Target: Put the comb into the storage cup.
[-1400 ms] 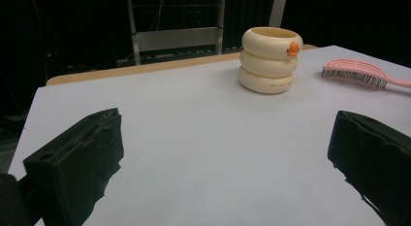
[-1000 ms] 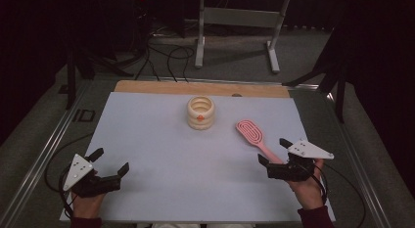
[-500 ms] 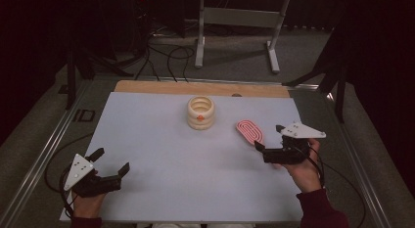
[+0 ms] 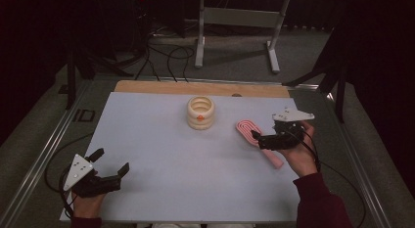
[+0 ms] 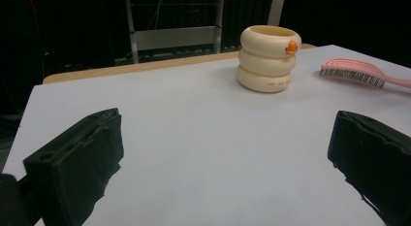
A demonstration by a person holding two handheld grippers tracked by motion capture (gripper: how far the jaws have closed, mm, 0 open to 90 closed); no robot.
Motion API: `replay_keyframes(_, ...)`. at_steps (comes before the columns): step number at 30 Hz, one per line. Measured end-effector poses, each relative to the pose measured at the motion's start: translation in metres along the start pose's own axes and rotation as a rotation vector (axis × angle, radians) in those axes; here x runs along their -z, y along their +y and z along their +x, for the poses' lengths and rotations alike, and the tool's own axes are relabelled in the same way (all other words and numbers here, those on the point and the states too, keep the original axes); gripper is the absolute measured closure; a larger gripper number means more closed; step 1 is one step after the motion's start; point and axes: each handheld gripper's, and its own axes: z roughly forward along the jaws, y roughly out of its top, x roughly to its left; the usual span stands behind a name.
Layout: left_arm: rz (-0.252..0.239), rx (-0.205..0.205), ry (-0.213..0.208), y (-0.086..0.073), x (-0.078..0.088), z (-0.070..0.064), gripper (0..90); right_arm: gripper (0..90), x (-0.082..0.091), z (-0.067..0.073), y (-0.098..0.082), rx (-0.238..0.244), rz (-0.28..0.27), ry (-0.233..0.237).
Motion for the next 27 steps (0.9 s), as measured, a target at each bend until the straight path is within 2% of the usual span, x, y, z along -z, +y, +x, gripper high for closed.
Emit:
replay_keyframes(12,0.004,0.001,-0.003,-0.001,-0.001,-0.001,0.2,8.1,-0.033,-0.013,0.005,0.024,0.135,0.016)
replay_keyframes(20,0.004,0.001,-0.002,-0.001,-0.001,0.0,0.2,8.1,-0.055,-0.019,-0.006,0.024,0.252,0.044)
replay_keyframes(27,0.008,-0.003,-0.005,-0.001,-0.002,-0.001,0.2,8.1,-0.071,-0.027,-0.019,0.002,0.353,0.054)
